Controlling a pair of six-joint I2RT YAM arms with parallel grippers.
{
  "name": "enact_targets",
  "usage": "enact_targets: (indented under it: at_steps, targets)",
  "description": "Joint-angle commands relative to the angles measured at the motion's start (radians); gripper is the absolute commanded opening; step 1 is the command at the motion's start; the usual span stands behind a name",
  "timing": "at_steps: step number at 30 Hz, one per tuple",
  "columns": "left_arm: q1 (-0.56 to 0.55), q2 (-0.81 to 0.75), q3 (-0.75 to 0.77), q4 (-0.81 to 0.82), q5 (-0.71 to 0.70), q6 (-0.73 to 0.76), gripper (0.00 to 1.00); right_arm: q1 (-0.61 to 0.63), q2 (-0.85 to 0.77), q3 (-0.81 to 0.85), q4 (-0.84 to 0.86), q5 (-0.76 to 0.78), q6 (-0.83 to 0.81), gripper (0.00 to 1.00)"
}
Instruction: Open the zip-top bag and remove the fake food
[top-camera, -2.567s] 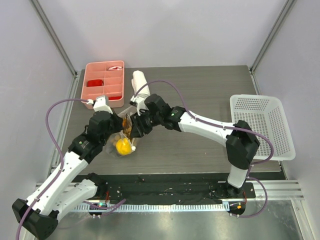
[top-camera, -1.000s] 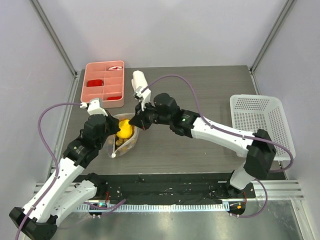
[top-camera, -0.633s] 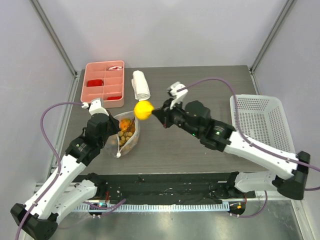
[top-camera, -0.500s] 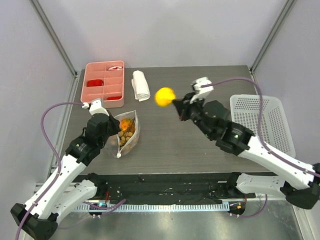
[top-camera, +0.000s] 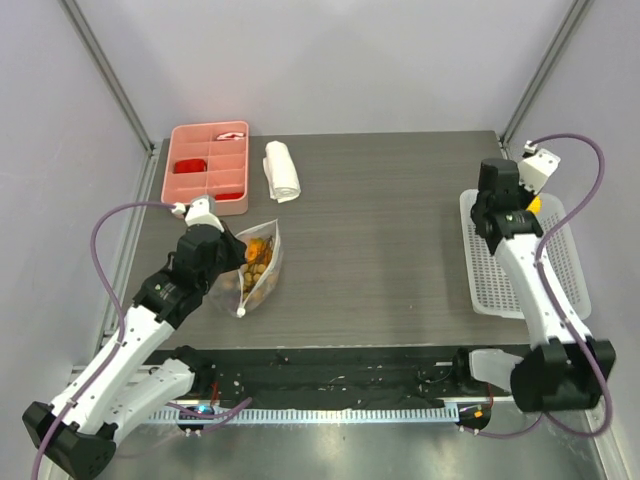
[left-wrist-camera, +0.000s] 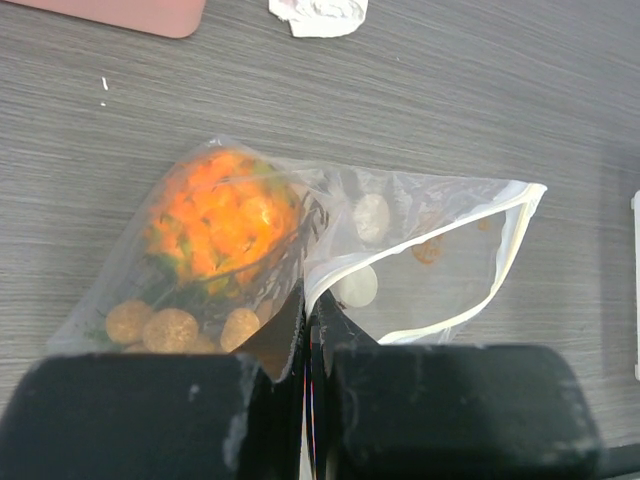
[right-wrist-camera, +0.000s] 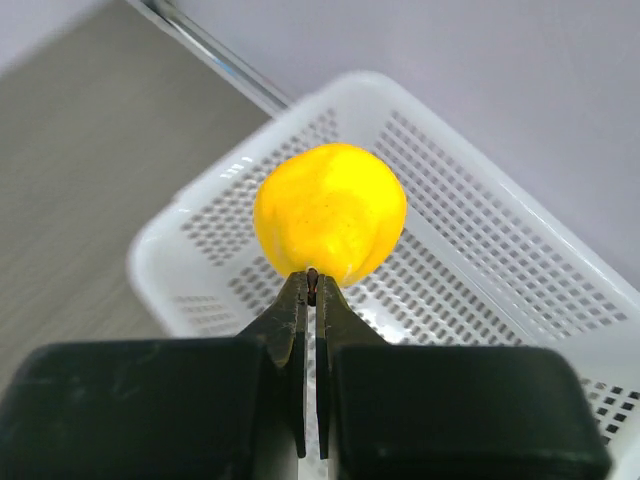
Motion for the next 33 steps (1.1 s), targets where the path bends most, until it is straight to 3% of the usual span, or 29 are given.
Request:
enact_targets:
  at_steps: [1, 10, 11, 12, 14, 15, 16, 19, 21, 23, 25, 26, 28, 30, 33]
  targets:
    - [0.004, 0.000, 0.049, 0.011, 0.020, 0.024, 0.00, -0.167, 0.212, 0.087, -0.072, -0.098, 0.066, 0.01]
    - [0.004, 0.020, 0.069, 0.019, 0.030, 0.035, 0.00, -0.333, 0.482, 0.143, -0.050, -0.294, 0.063, 0.01]
    - [0.004, 0.024, 0.079, 0.014, 0.029, 0.040, 0.00, -0.344, 0.483, 0.142, -0.050, -0.302, 0.063, 0.06]
    - [0.004, 0.029, 0.084, 0.010, 0.027, 0.044, 0.00, -0.347, 0.483, 0.147, -0.048, -0.312, 0.059, 0.34]
    - [0.004, 0.034, 0.093, 0.010, 0.021, 0.060, 0.00, -0.345, 0.464, 0.177, -0.062, -0.351, 0.040, 0.65]
    - [0.004, 0.044, 0.096, 0.008, 0.015, 0.063, 0.00, -0.347, 0.447, 0.188, -0.083, -0.343, 0.043, 0.89]
    - [0.005, 0.047, 0.098, 0.004, 0.015, 0.069, 0.00, -0.345, 0.431, 0.196, -0.092, -0.316, 0.040, 0.99]
    - [0.004, 0.049, 0.103, -0.001, 0.014, 0.073, 0.00, -0.325, 0.349, 0.255, -0.157, -0.271, 0.011, 1.00]
    - [0.004, 0.041, 0.092, 0.007, 0.015, 0.072, 0.00, -0.231, 0.274, 0.317, -0.206, -0.241, -0.018, 1.00]
    - [0.005, 0.037, 0.089, 0.014, 0.014, 0.072, 0.00, -0.107, 0.224, 0.363, -0.223, -0.187, -0.041, 1.00]
    - [0.004, 0.037, 0.084, 0.017, 0.011, 0.067, 0.00, 0.096, 0.162, 0.390, -0.237, -0.193, -0.035, 0.98]
    - [0.004, 0.038, 0.084, 0.017, 0.012, 0.066, 0.00, 0.153, 0.144, 0.401, -0.234, -0.237, -0.023, 0.95]
    - [0.004, 0.037, 0.081, 0.017, 0.011, 0.061, 0.00, 0.308, 0.089, 0.391, -0.186, -0.338, 0.035, 0.79]
    - [0.004, 0.031, 0.075, 0.022, 0.011, 0.052, 0.00, 0.392, 0.062, 0.331, -0.090, -0.513, 0.112, 0.73]
    - [0.004, 0.023, 0.064, 0.030, 0.012, 0.040, 0.00, 0.567, 0.056, 0.231, 0.075, -0.640, 0.157, 0.68]
